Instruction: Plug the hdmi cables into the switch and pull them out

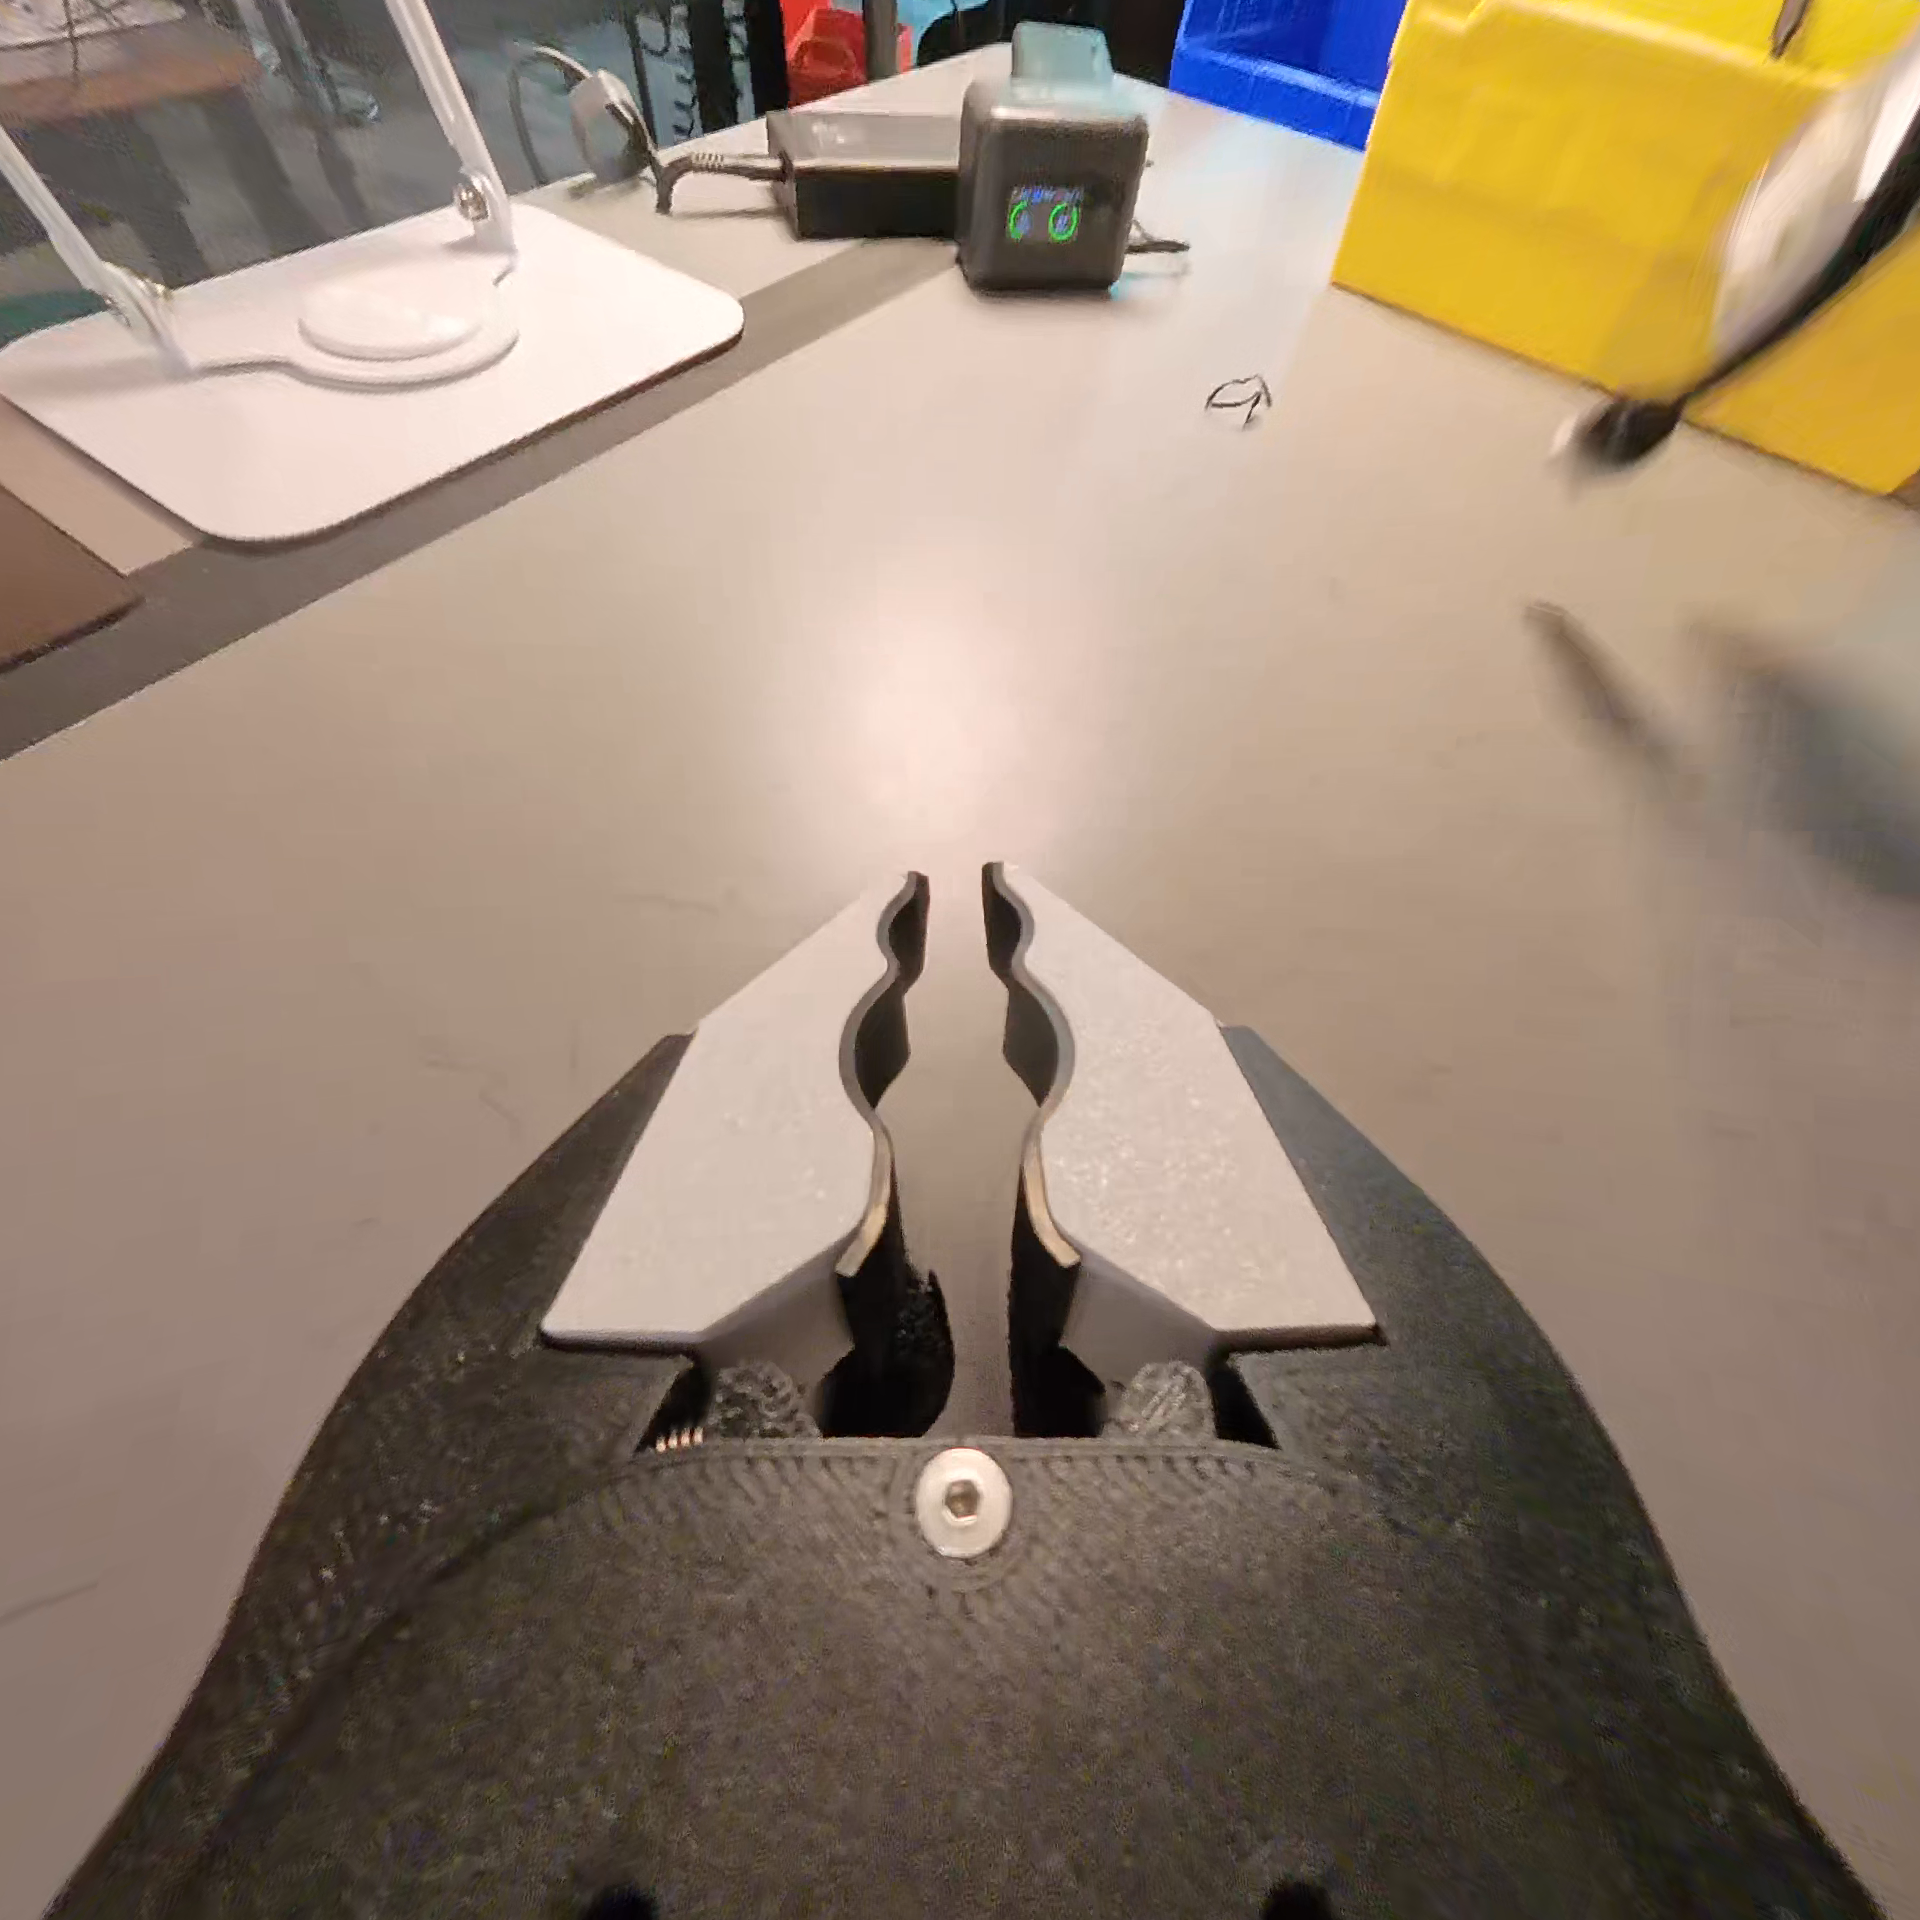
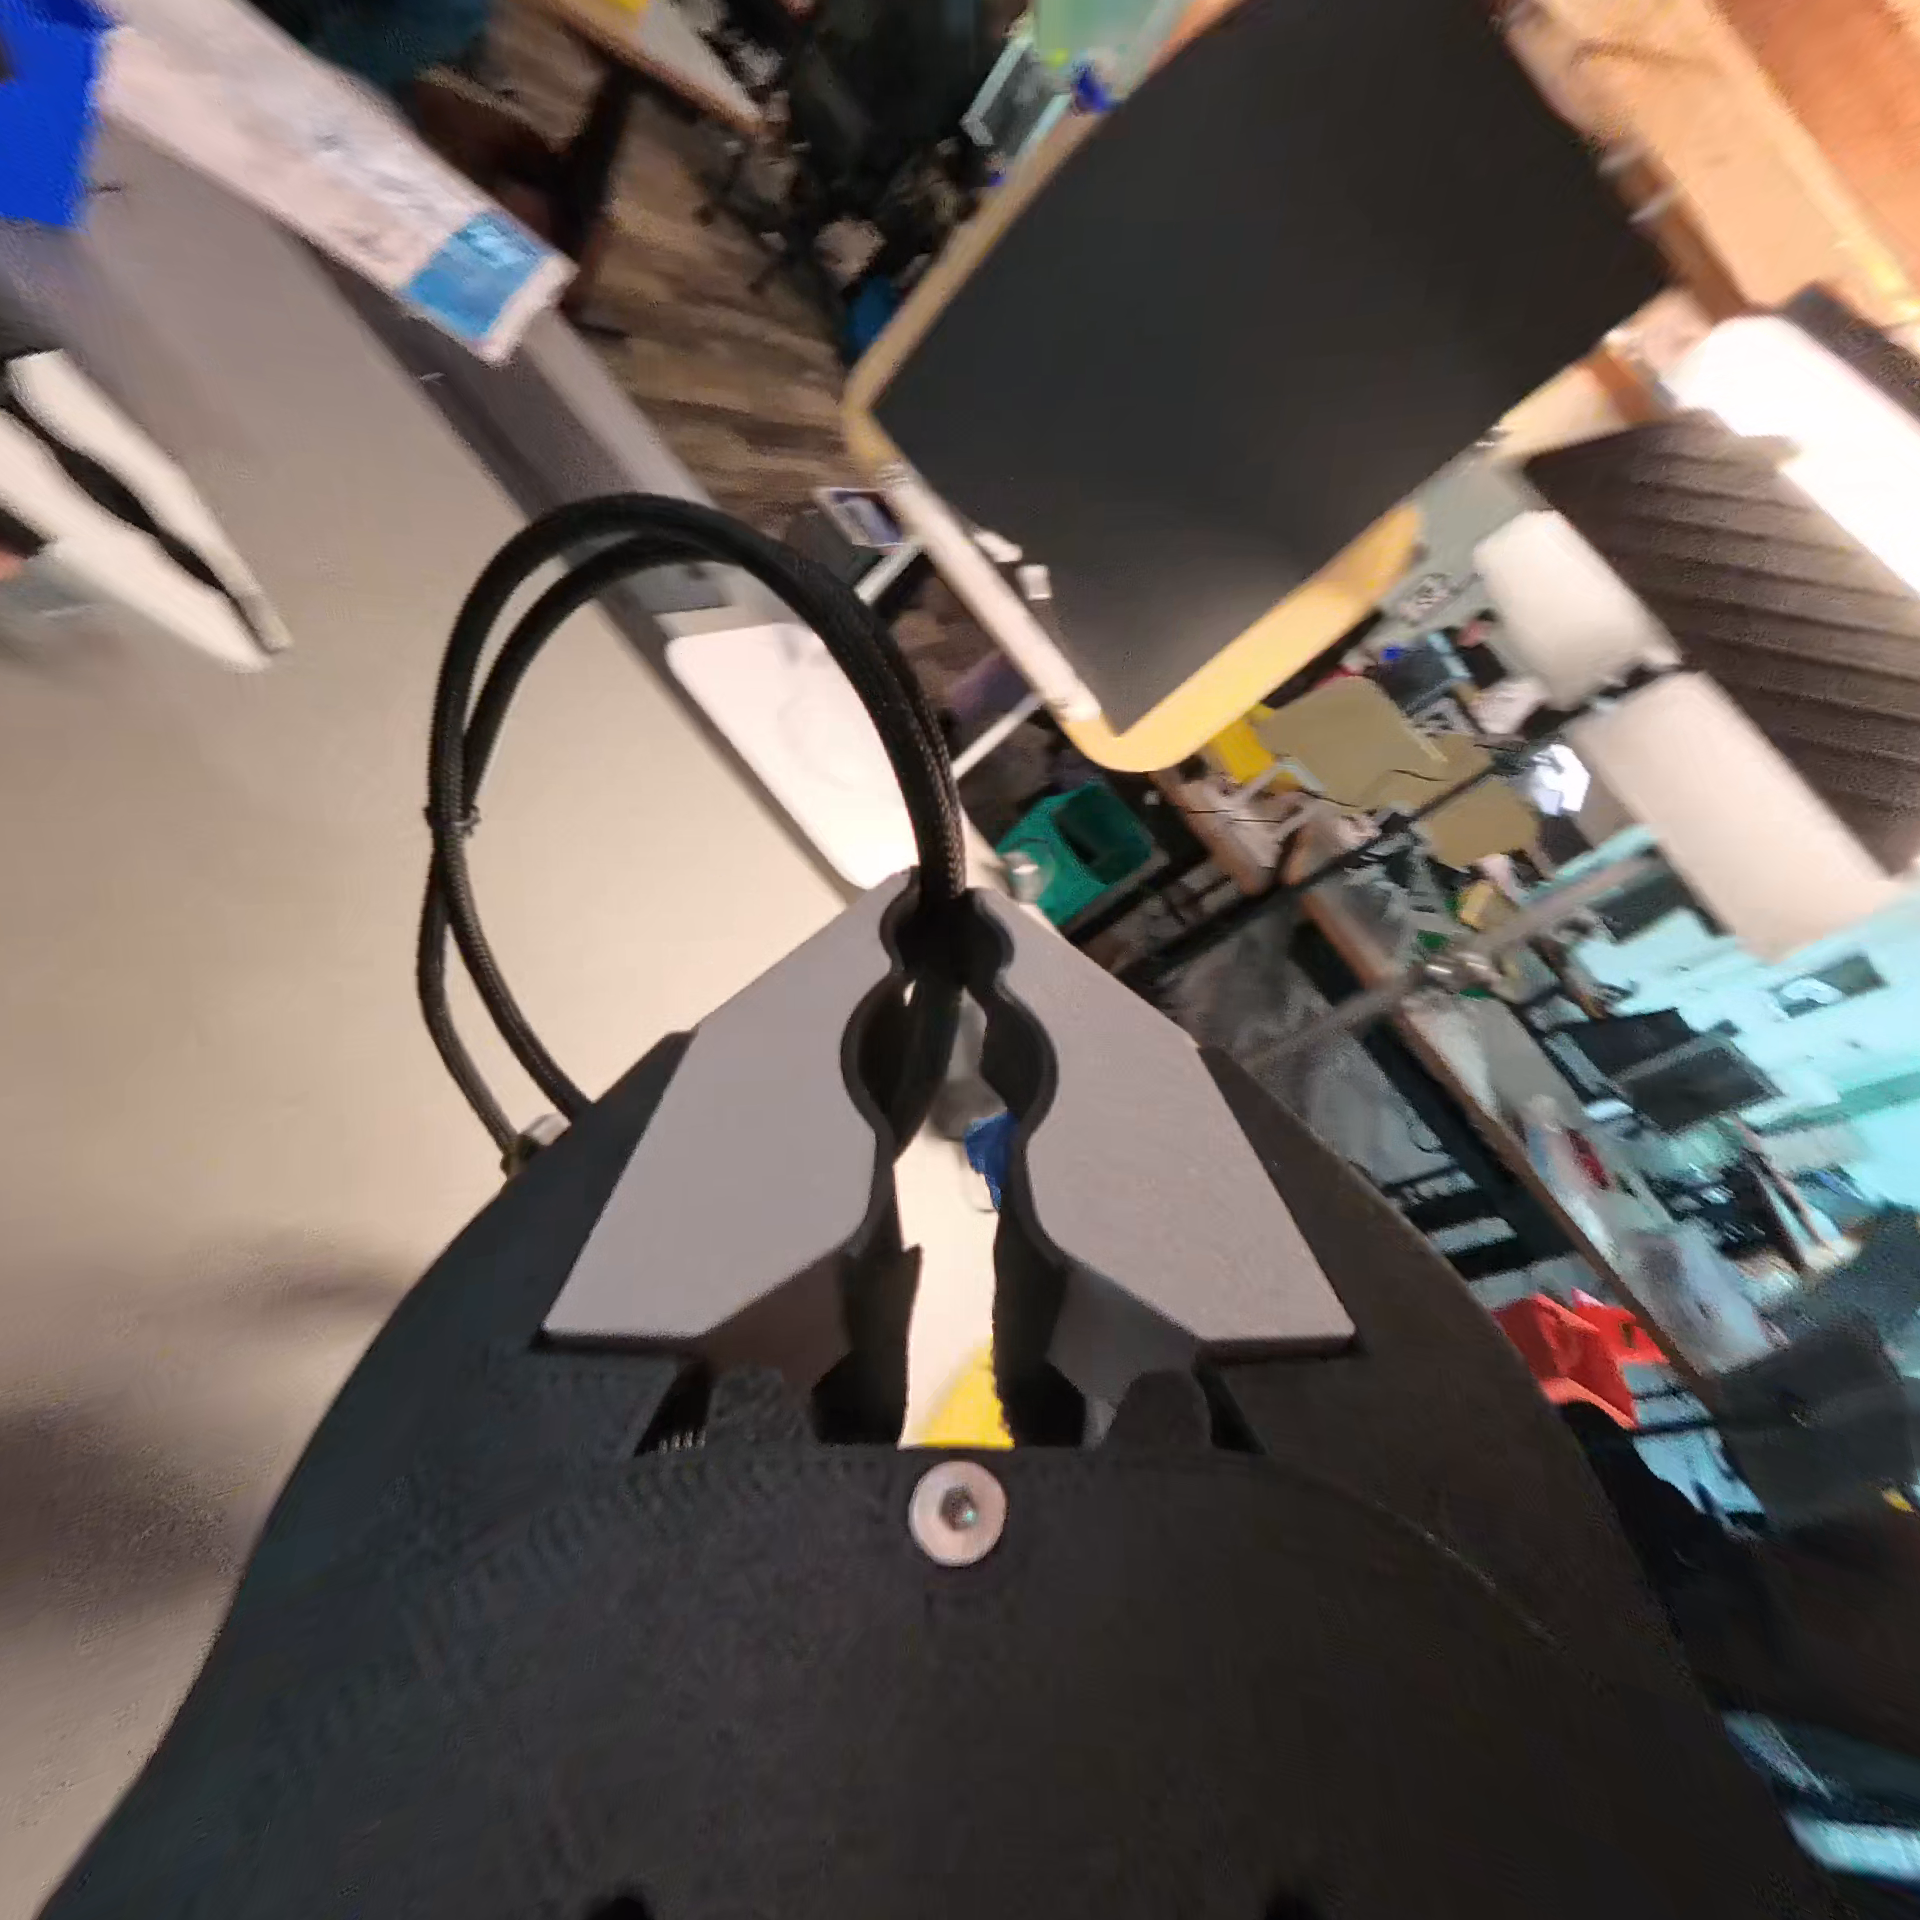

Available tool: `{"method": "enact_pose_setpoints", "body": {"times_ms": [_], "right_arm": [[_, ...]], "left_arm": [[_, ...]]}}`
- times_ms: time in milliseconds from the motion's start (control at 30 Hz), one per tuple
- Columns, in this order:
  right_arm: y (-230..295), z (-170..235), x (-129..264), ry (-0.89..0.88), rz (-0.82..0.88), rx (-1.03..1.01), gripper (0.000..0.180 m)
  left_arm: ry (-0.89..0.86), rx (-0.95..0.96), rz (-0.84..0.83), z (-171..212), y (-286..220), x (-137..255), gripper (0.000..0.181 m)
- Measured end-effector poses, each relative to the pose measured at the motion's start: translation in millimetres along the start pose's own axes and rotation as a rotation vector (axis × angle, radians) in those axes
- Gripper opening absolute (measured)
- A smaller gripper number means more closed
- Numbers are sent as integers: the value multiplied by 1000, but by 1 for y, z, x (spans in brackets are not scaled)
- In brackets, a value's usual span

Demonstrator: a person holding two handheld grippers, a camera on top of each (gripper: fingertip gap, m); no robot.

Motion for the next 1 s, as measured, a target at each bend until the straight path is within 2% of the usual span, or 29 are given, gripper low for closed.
{"method": "enact_pose_setpoints", "body": {"times_ms": [100,200,400,533,767,867,1000], "right_arm": [[-63,1,17,15,169,20,6],[-117,22,24,82,273,42,7],[-179,73,44,166,430,81,6],[-182,126,37,239,455,59,7],[-153,233,23,389,362,-34,8],[-158,256,28,435,364,-58,8],[-169,267,23,536,266,-46,9]], "left_arm": [[26,-15,-15,1,-2,-2,11],[32,-19,-22,2,-2,-3,10],[32,4,-17,2,0,-2,10],[37,5,-9,2,0,-3,10],[48,-8,-4,3,-2,-3,10],[58,-11,1,3,-2,-4,9],[73,-24,5,4,-4,-6,9]]}}
Point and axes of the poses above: each gripper's, where its closed fingertips meet, x back along the fingers, z out of its underside, y = z × x across the jaws, the point moved 9 cm from there along x, back along the fingers, and after that the axes turned 9 degrees about -y, right-handed, at the moved point
